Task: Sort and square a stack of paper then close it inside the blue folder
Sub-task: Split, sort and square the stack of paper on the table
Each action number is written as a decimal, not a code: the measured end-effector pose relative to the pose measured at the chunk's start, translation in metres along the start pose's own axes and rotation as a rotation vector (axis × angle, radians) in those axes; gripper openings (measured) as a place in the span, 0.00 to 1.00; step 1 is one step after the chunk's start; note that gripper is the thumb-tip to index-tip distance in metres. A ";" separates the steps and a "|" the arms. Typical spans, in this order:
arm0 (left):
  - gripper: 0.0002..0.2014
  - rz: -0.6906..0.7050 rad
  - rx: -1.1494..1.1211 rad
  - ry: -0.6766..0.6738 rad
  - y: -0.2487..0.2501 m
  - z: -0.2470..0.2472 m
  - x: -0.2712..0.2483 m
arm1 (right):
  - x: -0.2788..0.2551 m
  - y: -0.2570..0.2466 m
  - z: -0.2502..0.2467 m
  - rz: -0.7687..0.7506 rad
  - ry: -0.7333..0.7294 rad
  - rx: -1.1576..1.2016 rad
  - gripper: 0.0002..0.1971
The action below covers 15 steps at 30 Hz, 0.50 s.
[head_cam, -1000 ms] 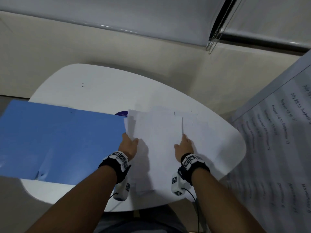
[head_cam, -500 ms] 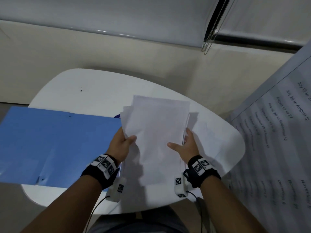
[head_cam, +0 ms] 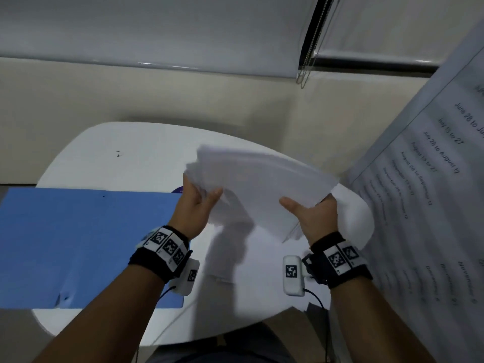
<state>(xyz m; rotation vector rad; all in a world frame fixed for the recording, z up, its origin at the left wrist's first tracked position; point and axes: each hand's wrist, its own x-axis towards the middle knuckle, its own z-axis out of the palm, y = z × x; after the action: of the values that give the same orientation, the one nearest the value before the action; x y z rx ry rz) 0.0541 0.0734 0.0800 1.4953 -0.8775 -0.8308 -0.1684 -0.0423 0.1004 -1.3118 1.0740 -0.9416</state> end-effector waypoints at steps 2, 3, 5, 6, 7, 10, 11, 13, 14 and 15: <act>0.27 -0.099 -0.014 0.005 -0.009 0.004 -0.002 | -0.001 0.002 0.002 0.021 0.028 0.011 0.29; 0.28 -0.137 -0.034 0.008 -0.011 0.004 -0.001 | -0.001 0.003 0.003 0.018 0.041 0.002 0.29; 0.31 -0.176 -0.085 0.018 -0.012 0.005 0.000 | -0.001 0.002 0.004 -0.009 0.042 -0.058 0.28; 0.31 -0.176 -0.107 0.037 -0.011 0.005 0.001 | -0.002 0.001 0.004 -0.011 0.034 -0.080 0.27; 0.31 -0.164 -0.125 0.065 -0.008 0.004 0.002 | -0.002 -0.001 0.004 -0.004 0.027 -0.089 0.26; 0.31 -0.047 -0.152 0.145 0.007 0.006 0.003 | -0.006 -0.008 0.008 -0.029 0.025 -0.092 0.22; 0.27 0.001 -0.164 0.178 0.011 0.008 0.004 | -0.006 -0.010 0.011 -0.057 0.045 -0.087 0.19; 0.18 0.055 -0.185 0.282 0.020 0.015 0.006 | -0.006 -0.017 0.018 -0.124 0.113 -0.042 0.12; 0.14 0.055 -0.188 0.340 0.024 0.018 0.008 | -0.006 -0.020 0.022 -0.154 0.150 0.000 0.06; 0.11 0.055 -0.186 0.382 0.026 0.020 0.011 | -0.005 -0.022 0.025 -0.178 0.183 0.027 0.02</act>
<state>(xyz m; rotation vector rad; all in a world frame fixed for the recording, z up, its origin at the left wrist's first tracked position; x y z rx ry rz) 0.0392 0.0528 0.1038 1.3983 -0.5392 -0.5447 -0.1446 -0.0324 0.1221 -1.3348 1.0919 -1.2245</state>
